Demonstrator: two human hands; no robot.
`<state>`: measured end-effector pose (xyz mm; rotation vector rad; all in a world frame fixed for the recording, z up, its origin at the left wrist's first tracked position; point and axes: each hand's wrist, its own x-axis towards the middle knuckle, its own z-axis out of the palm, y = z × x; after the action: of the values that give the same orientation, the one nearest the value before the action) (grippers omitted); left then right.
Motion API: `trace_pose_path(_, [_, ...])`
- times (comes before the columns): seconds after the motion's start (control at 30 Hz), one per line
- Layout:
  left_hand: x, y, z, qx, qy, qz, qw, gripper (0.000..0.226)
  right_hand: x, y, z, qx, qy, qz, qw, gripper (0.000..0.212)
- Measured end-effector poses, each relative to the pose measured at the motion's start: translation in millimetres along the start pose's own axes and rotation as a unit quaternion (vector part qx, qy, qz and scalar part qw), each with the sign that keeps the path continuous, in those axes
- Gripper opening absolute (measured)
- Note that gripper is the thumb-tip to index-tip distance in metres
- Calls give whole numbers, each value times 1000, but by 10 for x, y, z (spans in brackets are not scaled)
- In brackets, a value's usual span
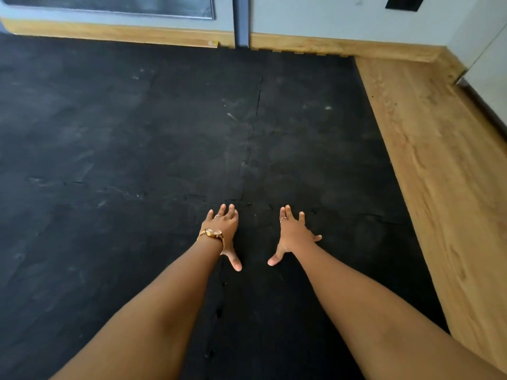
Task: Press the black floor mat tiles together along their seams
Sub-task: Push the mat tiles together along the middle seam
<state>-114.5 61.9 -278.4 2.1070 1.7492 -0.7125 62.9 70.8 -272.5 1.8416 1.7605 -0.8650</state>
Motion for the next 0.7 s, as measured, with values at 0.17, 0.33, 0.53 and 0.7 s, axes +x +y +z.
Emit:
trace_pose_path(0.17, [-76, -23, 105, 24, 23, 17, 999, 148, -113, -214, 120, -7, -47, -49, 998, 136])
trace_pose_path(0.33, [86, -173, -107, 140, 9, 69, 988, 136, -129, -408, 375, -29, -34, -51, 998, 152])
trace_pose_path(0.53, [-14, -26, -48, 122, 27, 15, 992, 116, -172, -531, 362, -25, -4, -22, 999, 159])
trace_pose_path(0.7, [-225, 13, -15, 88, -2, 74, 993, 115, -438, -466, 513, -12, 3, -13, 1000, 145])
